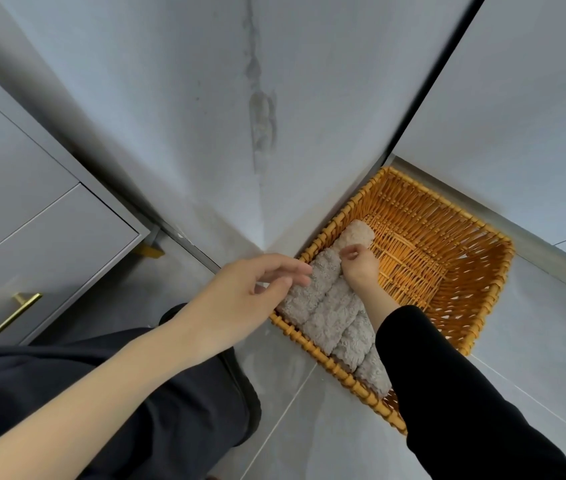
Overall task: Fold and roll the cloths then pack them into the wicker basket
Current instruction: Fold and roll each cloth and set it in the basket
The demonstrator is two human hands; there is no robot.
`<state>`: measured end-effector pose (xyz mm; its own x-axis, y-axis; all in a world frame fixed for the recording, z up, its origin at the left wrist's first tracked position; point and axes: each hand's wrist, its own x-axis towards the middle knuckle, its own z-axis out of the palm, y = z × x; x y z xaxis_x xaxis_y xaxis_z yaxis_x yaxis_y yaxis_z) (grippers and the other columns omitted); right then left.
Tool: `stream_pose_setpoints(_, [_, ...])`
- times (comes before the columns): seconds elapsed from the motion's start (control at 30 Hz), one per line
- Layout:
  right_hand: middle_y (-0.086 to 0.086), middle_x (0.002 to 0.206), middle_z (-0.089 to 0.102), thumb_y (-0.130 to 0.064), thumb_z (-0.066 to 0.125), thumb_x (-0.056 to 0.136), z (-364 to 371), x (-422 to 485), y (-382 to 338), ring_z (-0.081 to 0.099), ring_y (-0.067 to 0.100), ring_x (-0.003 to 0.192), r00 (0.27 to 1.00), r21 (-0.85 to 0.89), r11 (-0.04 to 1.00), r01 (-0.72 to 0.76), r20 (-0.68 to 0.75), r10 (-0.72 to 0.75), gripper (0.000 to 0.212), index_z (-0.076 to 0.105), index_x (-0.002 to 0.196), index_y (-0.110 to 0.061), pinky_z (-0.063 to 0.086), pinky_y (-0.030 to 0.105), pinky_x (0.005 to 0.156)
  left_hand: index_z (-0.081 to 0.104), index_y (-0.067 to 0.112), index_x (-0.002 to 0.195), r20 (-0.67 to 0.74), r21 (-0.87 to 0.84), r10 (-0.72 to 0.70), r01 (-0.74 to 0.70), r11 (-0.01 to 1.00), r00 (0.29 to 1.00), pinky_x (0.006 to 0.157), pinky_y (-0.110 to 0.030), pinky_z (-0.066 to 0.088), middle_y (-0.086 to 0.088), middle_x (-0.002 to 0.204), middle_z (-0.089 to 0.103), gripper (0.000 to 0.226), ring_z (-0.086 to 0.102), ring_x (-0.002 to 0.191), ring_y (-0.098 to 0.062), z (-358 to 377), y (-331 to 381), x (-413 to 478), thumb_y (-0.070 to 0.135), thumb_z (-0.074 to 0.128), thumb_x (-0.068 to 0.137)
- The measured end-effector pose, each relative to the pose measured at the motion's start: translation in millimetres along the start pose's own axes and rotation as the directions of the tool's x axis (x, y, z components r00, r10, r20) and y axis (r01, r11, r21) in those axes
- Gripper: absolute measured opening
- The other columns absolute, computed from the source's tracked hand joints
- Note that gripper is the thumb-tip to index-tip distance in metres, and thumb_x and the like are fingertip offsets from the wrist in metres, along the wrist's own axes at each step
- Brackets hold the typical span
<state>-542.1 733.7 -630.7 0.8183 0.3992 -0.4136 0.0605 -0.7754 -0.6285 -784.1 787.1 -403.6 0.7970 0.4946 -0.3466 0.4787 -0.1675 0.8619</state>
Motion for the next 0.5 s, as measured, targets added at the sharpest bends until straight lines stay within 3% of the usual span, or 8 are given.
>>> stream_pose_setpoints(0.07, [0.012,0.119,0.064,-0.004,0.04,0.093,-0.3,-3.5,-1.2,0.06,0.02,0.085,0.995,0.009,1.0,-0.014,0.099,0.013,0.036,0.067,0.115,-0.012,0.049,0.024,0.063,0.062,0.041,0.111,0.001,0.003,0.006,-0.006,1.0,1.0,0.098,-0.02,0.041,0.029,0.103,0.066,0.03,0.056,0.105,0.013,0.2,-0.2,0.1,0.018,0.047,0.099])
stream_pose_setpoints(0.13, [0.01,0.127,0.06,-0.003,0.037,0.093,-5.9,-4.8,-2.4,0.059,0.024,0.107,0.984,-0.011,0.999,-0.044,0.173,0.045,0.041,0.063,0.124,-0.014,0.051,0.03,0.084,0.062,0.042,0.11,-0.001,0.006,0.013,-0.013,1.0,1.0,0.095,-0.017,0.04,0.03,0.103,0.066,0.03,0.055,0.104,0.014,0.1,-0.6,-0.2,0.018,0.047,0.099])
stream_pose_setpoints(0.17, [0.008,0.126,0.061,-0.004,0.037,0.094,-9.5,-4.3,-3.3,0.058,0.023,0.11,0.976,-0.031,0.998,-0.045,0.212,0.051,0.042,0.062,0.126,-0.014,0.05,0.031,0.087,0.062,0.042,0.109,-0.005,0.008,0.016,-0.016,1.0,1.0,0.093,-0.015,0.039,0.03,0.102,0.066,0.03,0.055,0.103,0.015,0.0,-1.1,-0.8,0.018,0.047,0.099])
stream_pose_setpoints(0.23, [0.006,0.12,0.062,-0.006,0.038,0.094,-20.0,-6.2,-7.3,0.059,0.019,0.1,0.963,-0.058,0.998,-0.031,0.267,0.045,0.042,0.061,0.127,-0.015,0.049,0.027,0.08,0.062,0.042,0.108,-0.017,0.011,0.016,-0.016,1.0,1.0,0.094,-0.015,0.039,0.03,0.101,0.066,0.03,0.055,0.103,0.015,1.1,-1.6,-2.0,0.017,0.047,0.098])
stream_pose_setpoints(0.37, [0.01,0.131,0.058,-0.003,0.041,0.092,-44.7,-23.7,-22.3,0.053,0.026,0.119,0.977,-0.005,1.0,0.002,0.211,-0.001,0.039,0.059,0.126,-0.01,0.045,0.028,0.083,0.062,0.037,0.112,-0.031,0.01,0.016,-0.015,1.0,0.999,0.1,-0.02,0.039,0.027,0.104,0.067,0.029,0.056,0.104,0.012,0.1,0.3,-8.0,0.015,0.048,0.098])
stream_pose_setpoints(0.43, [0.01,0.128,0.059,-0.004,0.042,0.092,-59.1,-38.4,-33.6,0.056,0.03,0.115,0.982,0.021,0.998,0.054,0.181,-0.057,0.036,0.06,0.123,-0.012,0.049,0.035,0.085,0.062,0.035,0.113,-0.037,0.008,0.031,-0.031,0.999,0.999,0.1,-0.021,0.04,0.025,0.105,0.067,0.028,0.056,0.105,0.012,-3.2,3.1,-12.3,0.016,0.048,0.098])
stream_pose_setpoints(0.5, [0.006,0.125,0.06,-0.01,0.046,0.094,-74.4,-54.5,-44.1,0.058,0.023,0.107,0.972,0.037,0.991,0.127,0.192,-0.132,0.031,0.059,0.122,-0.015,0.048,0.033,0.08,0.061,0.036,0.112,-0.047,0.004,0.046,-0.046,0.999,0.998,0.098,-0.018,0.039,0.026,0.104,0.067,0.028,0.056,0.104,0.013,-7.0,6.7,-15.9,0.016,0.049,0.098])
